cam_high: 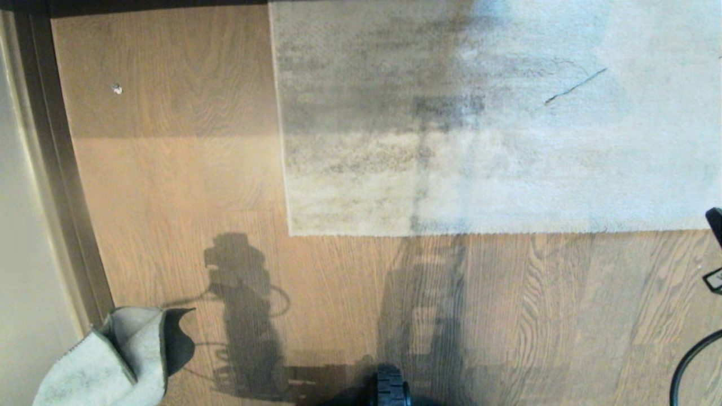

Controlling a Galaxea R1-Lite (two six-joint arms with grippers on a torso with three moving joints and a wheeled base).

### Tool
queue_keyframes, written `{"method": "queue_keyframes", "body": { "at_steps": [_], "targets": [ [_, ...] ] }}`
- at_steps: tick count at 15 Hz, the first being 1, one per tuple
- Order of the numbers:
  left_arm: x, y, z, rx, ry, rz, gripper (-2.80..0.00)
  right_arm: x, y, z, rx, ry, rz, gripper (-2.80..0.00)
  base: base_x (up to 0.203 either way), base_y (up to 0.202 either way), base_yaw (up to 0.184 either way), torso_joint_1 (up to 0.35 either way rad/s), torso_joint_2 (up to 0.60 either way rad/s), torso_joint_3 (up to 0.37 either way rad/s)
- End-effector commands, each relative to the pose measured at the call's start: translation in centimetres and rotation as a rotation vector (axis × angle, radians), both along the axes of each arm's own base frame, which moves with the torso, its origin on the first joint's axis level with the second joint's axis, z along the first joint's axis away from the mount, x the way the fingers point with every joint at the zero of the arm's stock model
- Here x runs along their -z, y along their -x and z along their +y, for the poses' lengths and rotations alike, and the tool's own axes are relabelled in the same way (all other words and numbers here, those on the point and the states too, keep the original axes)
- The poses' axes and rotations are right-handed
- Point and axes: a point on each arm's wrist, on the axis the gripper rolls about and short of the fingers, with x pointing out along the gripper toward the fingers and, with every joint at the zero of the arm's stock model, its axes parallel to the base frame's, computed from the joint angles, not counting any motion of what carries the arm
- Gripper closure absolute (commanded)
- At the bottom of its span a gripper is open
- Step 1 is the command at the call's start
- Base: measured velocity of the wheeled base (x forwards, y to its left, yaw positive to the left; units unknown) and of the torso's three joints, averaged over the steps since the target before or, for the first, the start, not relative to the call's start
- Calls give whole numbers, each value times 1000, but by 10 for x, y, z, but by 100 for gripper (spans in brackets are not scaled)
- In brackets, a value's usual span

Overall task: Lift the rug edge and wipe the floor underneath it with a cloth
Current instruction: Put down the rag

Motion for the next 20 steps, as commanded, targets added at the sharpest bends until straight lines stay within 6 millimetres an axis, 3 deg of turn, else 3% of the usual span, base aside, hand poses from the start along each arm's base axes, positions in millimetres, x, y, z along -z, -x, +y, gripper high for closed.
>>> {"method": "queue_keyframes", "body": {
  "at_steps": [1,8,15,20],
  "targets": [
    [0,0,0,0,0,-1,0,-5,5,-2,7,-12,-49,0,0,0,0,0,0,0],
    [0,0,0,0,0,-1,0,0,31,-10,36,-2,24,0,0,0,0,0,0,0],
    [0,0,0,0,0,-1,0,-1,40,-11,28,-8,1,0,0,0,0,0,0,0],
    [0,0,0,0,0,-1,0,9,79,-15,-77,32,4,0,0,0,0,0,0,0]
  ]
}}
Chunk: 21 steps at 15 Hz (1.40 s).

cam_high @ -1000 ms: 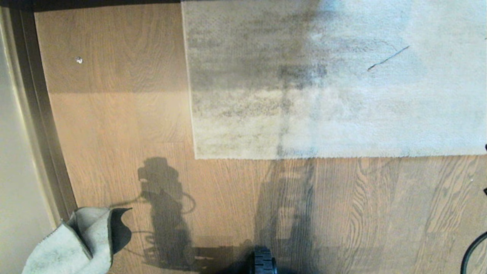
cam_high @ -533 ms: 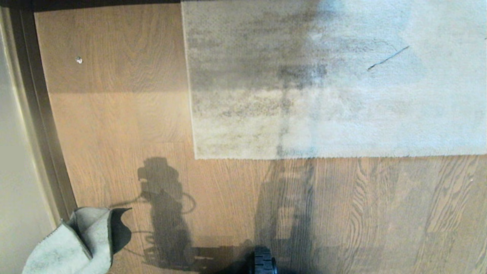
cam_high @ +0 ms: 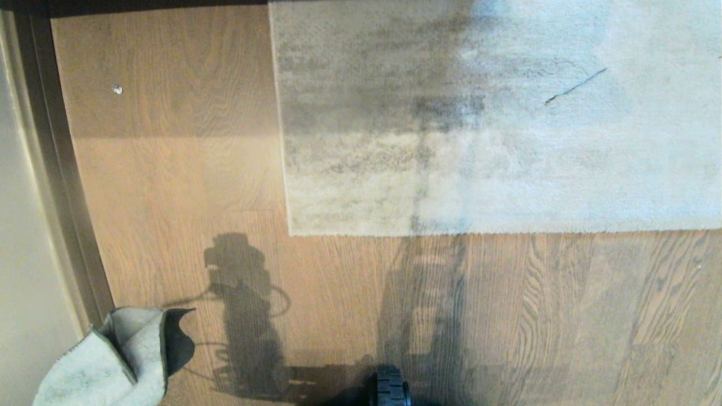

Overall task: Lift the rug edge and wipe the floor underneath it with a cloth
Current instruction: Put down the rag

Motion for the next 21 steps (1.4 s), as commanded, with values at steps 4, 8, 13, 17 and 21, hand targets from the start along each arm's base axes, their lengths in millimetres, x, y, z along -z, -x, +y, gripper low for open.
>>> {"method": "queue_keyframes", "body": {
  "at_steps": [4,8,13,17,21],
  "targets": [
    [0,0,0,0,0,-1,0,28,61,-7,-132,60,-43,0,0,0,0,0,0,0],
    [0,0,0,0,0,-1,0,53,61,-6,-182,117,171,0,0,0,0,0,0,0],
    [0,0,0,0,0,-1,0,74,62,-6,-192,142,378,0,0,0,0,0,0,0],
    [0,0,0,0,0,-1,0,83,63,-6,-195,173,467,0,0,0,0,0,0,0],
    [0,0,0,0,0,-1,0,83,63,-7,-182,226,469,0,0,0,0,0,0,0]
  ]
}}
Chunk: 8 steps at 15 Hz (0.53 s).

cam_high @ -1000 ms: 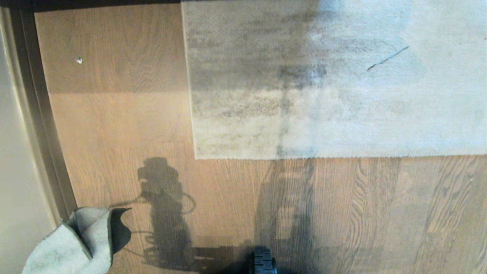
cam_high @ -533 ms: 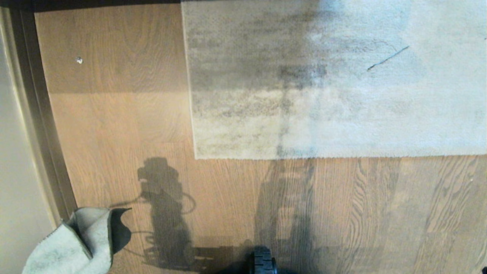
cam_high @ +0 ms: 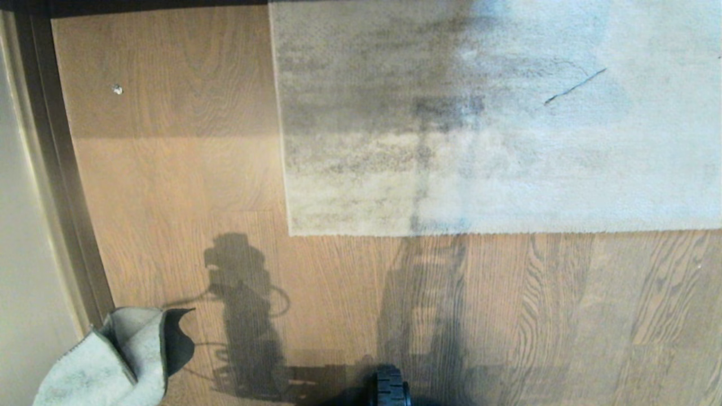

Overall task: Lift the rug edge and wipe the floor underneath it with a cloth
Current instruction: Put down the rag

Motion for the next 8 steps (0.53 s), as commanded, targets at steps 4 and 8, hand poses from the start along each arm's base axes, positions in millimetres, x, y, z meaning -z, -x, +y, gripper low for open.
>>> {"method": "queue_keyframes", "body": {
  "at_steps": [4,8],
  "targets": [
    [0,0,0,0,1,-1,0,4,1,0,-21,122,31,0,0,0,0,0,0,0],
    [0,0,0,0,1,-1,0,4,1,0,-29,111,29,0,0,0,0,0,0,0]
  ]
}}
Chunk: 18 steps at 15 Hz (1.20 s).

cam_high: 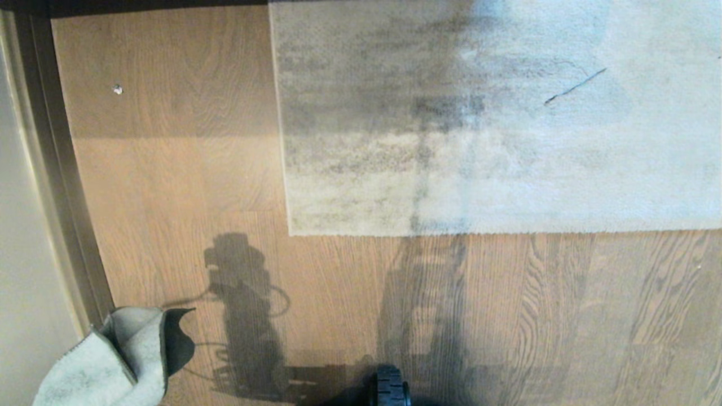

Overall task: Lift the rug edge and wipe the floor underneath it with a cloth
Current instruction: Put down the rag

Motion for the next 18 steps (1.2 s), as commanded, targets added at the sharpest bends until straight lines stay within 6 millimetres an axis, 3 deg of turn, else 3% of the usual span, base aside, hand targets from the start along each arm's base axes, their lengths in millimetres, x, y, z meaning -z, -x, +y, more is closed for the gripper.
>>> {"method": "queue_keyframes", "body": {
  "at_steps": [1,13,18],
  "targets": [
    [0,0,0,0,1,-1,0,0,0,0,0,0,3,0,0,0,0,0,0,0],
    [0,0,0,0,1,-1,0,0,0,0,1,0,4,0,0,0,0,0,0,0],
    [0,0,0,0,1,-1,0,0,2,0,157,-3,-28,0,0,0,0,0,0,0]
  ]
}}
